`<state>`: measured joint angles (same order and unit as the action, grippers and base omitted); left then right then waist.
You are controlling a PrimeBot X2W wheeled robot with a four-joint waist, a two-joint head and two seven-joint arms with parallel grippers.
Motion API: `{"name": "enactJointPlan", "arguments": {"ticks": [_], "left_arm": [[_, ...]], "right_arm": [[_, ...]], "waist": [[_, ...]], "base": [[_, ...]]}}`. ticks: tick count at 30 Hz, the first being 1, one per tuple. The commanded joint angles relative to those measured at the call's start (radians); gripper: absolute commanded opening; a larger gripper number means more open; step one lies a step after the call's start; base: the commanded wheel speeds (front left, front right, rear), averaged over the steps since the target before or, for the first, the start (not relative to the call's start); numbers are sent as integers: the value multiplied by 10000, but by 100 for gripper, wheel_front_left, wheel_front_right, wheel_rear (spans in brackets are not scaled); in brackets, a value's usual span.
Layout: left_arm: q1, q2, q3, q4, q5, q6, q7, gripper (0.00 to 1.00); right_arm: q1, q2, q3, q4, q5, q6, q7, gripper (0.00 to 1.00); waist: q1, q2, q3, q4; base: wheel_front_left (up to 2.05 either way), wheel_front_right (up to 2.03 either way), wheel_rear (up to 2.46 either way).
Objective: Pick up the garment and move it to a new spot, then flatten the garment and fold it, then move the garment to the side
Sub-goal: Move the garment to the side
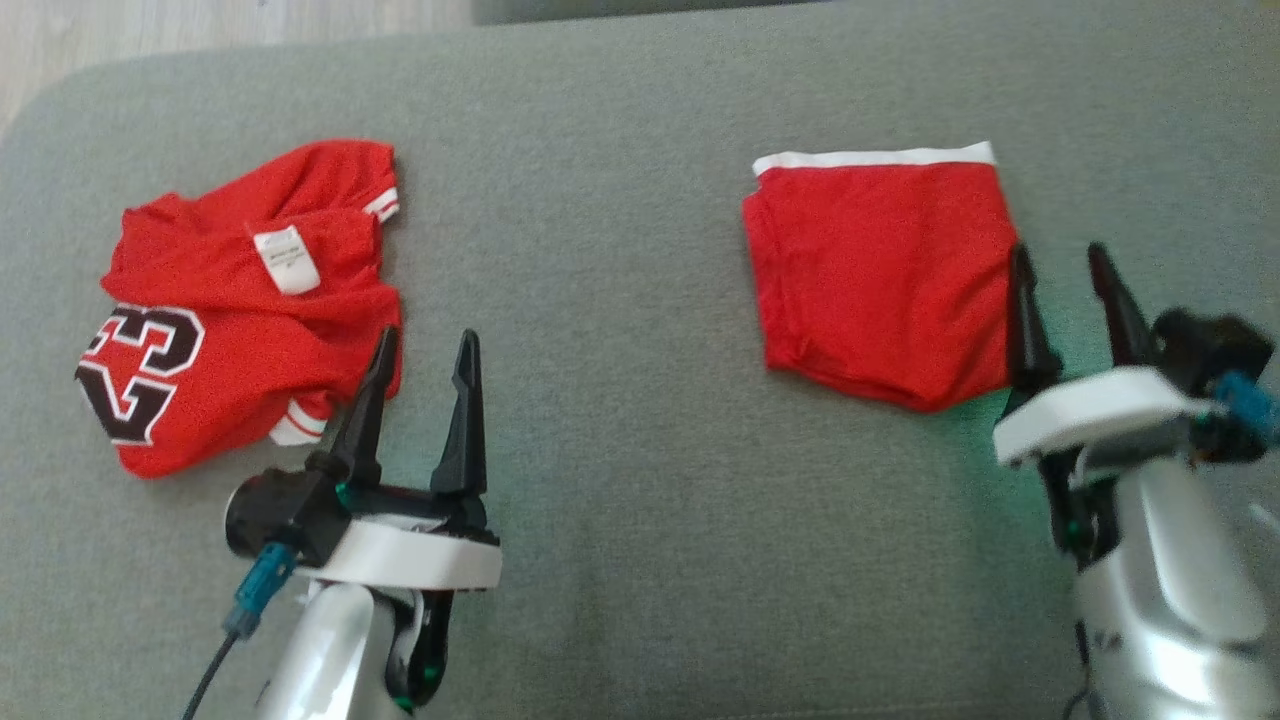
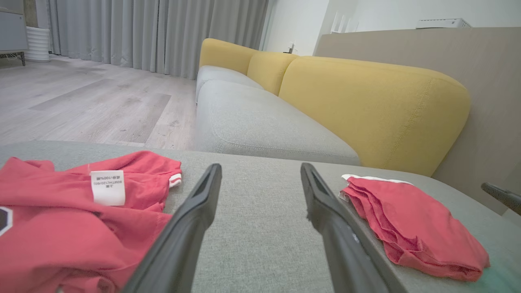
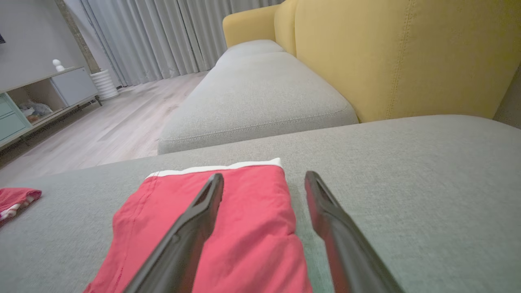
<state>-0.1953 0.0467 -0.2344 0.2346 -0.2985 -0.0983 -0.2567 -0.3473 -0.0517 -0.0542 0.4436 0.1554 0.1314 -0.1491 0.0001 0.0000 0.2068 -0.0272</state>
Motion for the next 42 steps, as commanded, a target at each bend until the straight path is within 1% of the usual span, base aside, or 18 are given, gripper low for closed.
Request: {"name": "enactJointPlan", "arguments": {"ticks": [1, 4, 10, 13, 16, 17, 18, 22, 26, 27, 28, 30, 33, 36, 39, 42], "left_arm": [[-435, 35, 167, -327, 67, -42, -51, 100], [-572, 35, 92, -314, 28, -53, -51, 100], [-722, 35, -3, -245, -7, -73, -51, 100], [-783, 35, -15, -245, -50, -72, -51, 100], [-836, 35, -26, -239, -67, -48, -51, 100], [-855, 35, -29, -234, -69, -35, -51, 100], [-876, 35, -36, -228, -77, -31, -51, 100], [-906, 35, 26, -254, -161, 11, -51, 100], [-842, 35, 21, -300, -237, 41, -51, 100], [-837, 35, 28, -316, -242, 51, -51, 100], [-844, 35, 39, -335, -310, 46, -51, 100], [-913, 35, 17, -309, -483, 8, -51, 100], [-1120, 35, 32, -408, -507, -9, -51, 100], [-1299, 35, 20, -508, -522, -13, -51, 100], [-1352, 35, 41, -577, -635, -5, -51, 100], [-1387, 35, 29, -588, -650, -20, -51, 100]], "right_arm": [[-541, 14, 68, -60, 52, -7, 244, 100], [-1154, 14, -299, 544, 156, -7, 810, 100], [-1868, 14, -1207, 1611, -433, -7, 1568, 100], [-2040, 14, -1169, 2240, -582, -7, 1994, 100], [-2178, 14, -695, 2771, -666, -7, 2372, 100], [-2212, -13, -466, 2903, -846, -7, 2509, 13], [-2246, -137, -234, 2951, -1090, -7, 2524, 0], [-2460, -694, 252, 2797, -1564, -7, 2415, 0], [-2632, -1548, 826, 2439, -1670, -7, 2533, 0], [-2654, -1823, 999, 2329, -1665, -7, 2615, 0], [-2654, -2433, 1369, 2116, -1583, -7, 2789, 0], [-2574, -3179, 1700, 1942, -1528, -7, 2938, 0], [-2416, -4328, 1878, 1860, -1259, -7, 3077, 0], [-2376, -5403, 1908, 1859, -1106, -7, 2946, 0], [-2397, -6158, 1785, 1913, -1128, -7, 2738, 0], [-2405, -6534, 1469, 2172, -1027, -7, 2525, 0]], "waist": [[-1, 0, 277, 247], [-1, 0, 560, 459], [-1, 0, 879, 751], [-1, 0, 980, 830], [-1, 0, 1043, 816], [-1, 0, 1043, 794], [-1, 0, 1022, 777], [-1, 0, 872, 660], [-1, 0, 743, 504], [-1, 0, 743, 471], [-1, 0, 767, 435], [-1, 0, 805, 444], [-1, 0, 932, 529], [-1, 0, 1086, 660], [-1, 0, 1216, 780], [-1, 0, 1305, 892]], "base": [[0, 0, 0], [0, 0, 0], [0, 0, 0], [0, 0, 0], [0, 0, 0], [0, 0, 0], [0, 0, 0], [0, 0, 0], [0, 0, 0], [0, 0, 0], [0, 0, 0], [0, 0, 0], [0, 0, 0], [0, 0, 0], [0, 0, 0], [0, 0, 0]]}}
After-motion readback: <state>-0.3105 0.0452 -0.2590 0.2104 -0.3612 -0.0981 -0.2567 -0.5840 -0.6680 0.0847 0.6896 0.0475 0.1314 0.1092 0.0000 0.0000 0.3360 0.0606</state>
